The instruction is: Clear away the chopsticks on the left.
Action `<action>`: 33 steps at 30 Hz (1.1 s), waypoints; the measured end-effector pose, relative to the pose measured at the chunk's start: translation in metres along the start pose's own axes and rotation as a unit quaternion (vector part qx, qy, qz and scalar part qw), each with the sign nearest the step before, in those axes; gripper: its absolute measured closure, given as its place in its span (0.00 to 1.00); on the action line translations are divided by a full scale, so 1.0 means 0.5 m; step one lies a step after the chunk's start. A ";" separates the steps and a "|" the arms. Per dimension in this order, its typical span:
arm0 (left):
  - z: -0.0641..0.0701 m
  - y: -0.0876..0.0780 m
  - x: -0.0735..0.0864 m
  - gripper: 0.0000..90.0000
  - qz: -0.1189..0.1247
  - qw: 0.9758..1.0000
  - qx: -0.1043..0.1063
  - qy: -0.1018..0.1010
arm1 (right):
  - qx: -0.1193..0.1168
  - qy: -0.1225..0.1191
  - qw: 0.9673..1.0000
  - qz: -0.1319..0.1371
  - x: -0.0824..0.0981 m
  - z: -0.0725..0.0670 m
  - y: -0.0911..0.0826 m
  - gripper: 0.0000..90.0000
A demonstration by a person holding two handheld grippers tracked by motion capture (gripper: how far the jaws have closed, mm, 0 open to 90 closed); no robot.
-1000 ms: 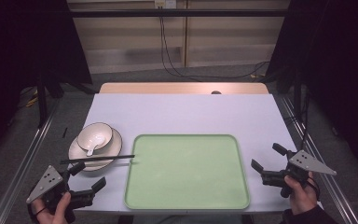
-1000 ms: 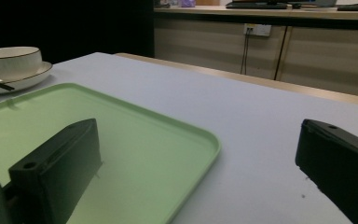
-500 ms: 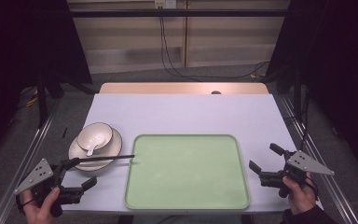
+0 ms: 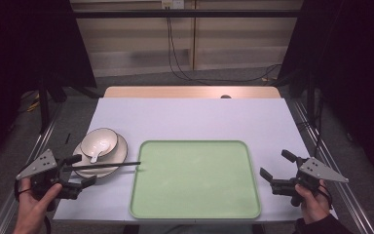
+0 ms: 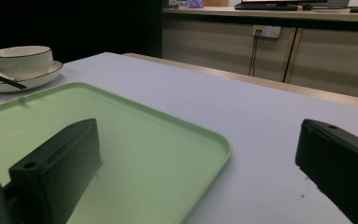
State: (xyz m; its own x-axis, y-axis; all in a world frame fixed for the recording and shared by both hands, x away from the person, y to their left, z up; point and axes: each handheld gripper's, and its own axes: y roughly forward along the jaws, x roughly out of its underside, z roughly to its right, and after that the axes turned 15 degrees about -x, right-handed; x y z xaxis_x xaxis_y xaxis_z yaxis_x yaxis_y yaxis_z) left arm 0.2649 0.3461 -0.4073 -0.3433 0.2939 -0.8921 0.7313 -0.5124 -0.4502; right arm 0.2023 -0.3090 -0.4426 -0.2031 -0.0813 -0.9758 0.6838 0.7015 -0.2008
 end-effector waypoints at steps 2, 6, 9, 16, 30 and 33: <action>-0.008 0.003 -0.008 0.05 -0.010 1.000 -0.017 -0.001 | -0.002 0.000 1.000 0.000 0.000 0.000 0.000 0.00; -0.028 0.010 -0.016 0.09 -0.035 0.999 -0.036 0.013 | -0.002 0.001 1.000 0.000 0.000 0.000 0.000 0.00; -0.038 0.018 -0.020 0.14 -0.066 0.996 -0.048 0.043 | -0.001 0.001 1.000 0.000 0.000 0.000 0.002 0.00; -0.059 0.030 0.003 0.47 -0.096 0.991 -0.028 0.084 | -0.004 0.000 1.000 -0.001 0.000 -0.001 0.002 0.00; -0.046 0.080 0.011 0.86 -0.130 0.981 0.010 0.145 | 0.001 0.000 1.000 -0.005 0.001 -0.001 0.004 0.00; -0.042 0.088 0.012 0.87 -0.134 0.978 0.016 0.157 | 0.001 -0.001 1.000 -0.005 0.001 -0.001 0.005 0.00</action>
State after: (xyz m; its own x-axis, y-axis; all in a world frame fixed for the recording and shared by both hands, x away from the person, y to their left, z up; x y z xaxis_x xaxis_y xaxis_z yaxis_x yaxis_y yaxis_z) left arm 0.3075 0.3420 -0.4315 -0.3189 0.6515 -0.6884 0.6191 -0.4068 -0.6718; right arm 0.2037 -0.3071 -0.4433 -0.2093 -0.0902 -0.9737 0.6825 0.6996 -0.2115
